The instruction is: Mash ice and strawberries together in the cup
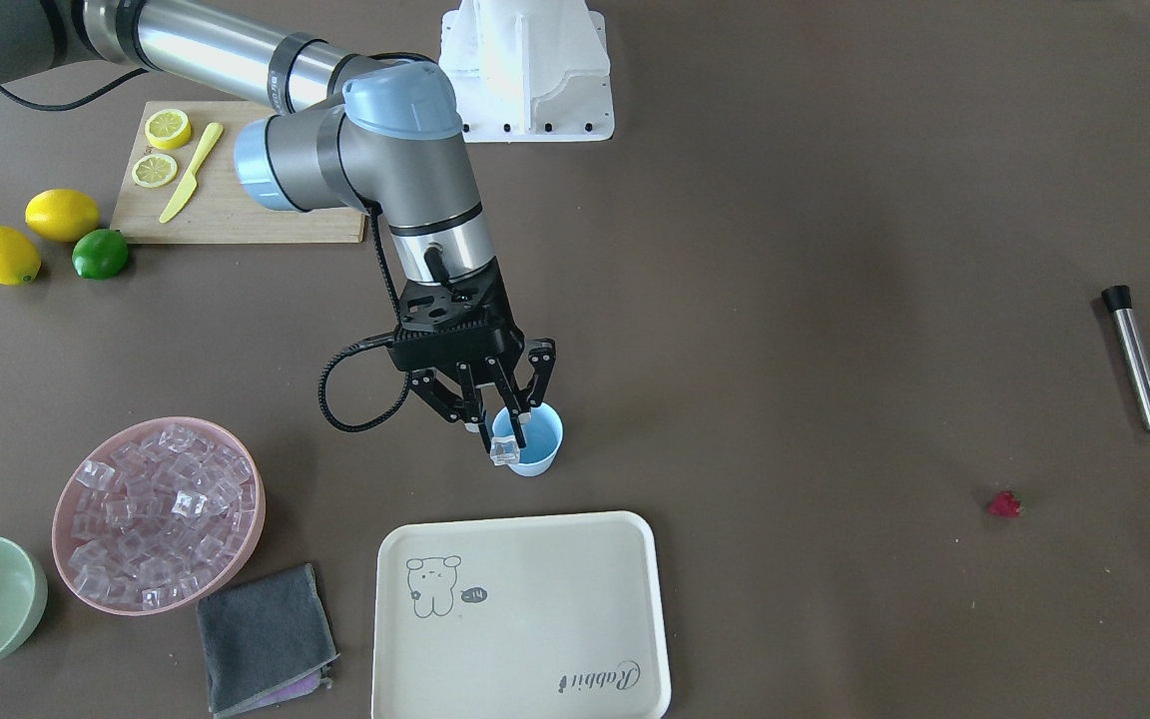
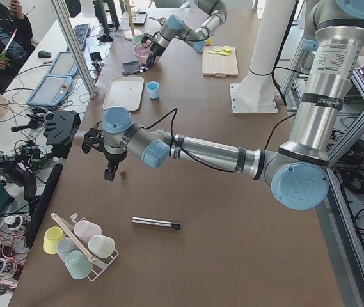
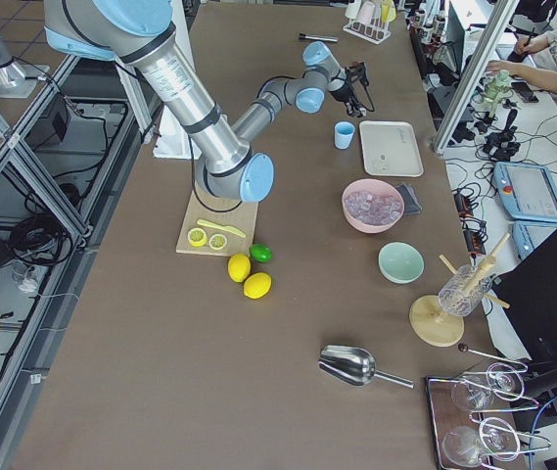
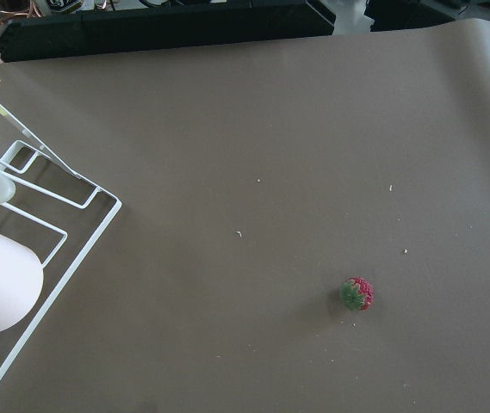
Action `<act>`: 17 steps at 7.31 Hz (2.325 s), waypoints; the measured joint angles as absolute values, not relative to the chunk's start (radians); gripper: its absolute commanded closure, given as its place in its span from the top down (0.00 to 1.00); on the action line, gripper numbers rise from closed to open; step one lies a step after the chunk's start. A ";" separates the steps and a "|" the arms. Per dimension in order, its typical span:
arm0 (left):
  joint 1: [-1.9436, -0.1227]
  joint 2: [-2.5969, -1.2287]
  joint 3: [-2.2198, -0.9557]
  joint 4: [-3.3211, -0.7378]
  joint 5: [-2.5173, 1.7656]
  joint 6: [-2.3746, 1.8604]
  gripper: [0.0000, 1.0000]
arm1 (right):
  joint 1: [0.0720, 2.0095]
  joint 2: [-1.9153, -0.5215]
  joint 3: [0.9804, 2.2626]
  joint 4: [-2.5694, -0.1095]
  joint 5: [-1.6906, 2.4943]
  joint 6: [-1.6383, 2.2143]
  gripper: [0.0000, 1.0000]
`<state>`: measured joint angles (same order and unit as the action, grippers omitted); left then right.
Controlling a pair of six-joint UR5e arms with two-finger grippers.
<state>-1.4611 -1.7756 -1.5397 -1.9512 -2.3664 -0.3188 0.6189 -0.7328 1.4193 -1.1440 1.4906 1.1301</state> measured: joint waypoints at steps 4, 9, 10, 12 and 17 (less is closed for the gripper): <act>-1.461 -1.729 -1.556 -1.986 -2.367 -0.321 0.98 | 0.610 -0.697 1.339 -1.140 1.495 1.060 0.00; -1.466 -1.716 -1.558 -1.988 -2.366 -0.319 0.98 | 0.587 -0.719 1.346 -1.145 1.538 1.018 0.00; -1.466 -1.716 -1.557 -1.987 -2.366 -0.319 0.98 | 0.579 -0.726 1.347 -1.145 1.540 1.018 0.07; -1.466 -1.713 -1.555 -1.987 -2.365 -0.320 0.98 | 0.569 -0.730 1.354 -1.145 1.540 1.020 1.00; -1.468 -1.709 -1.559 -1.987 -2.367 -0.321 0.98 | 0.632 -0.743 1.450 -1.216 1.657 1.010 1.00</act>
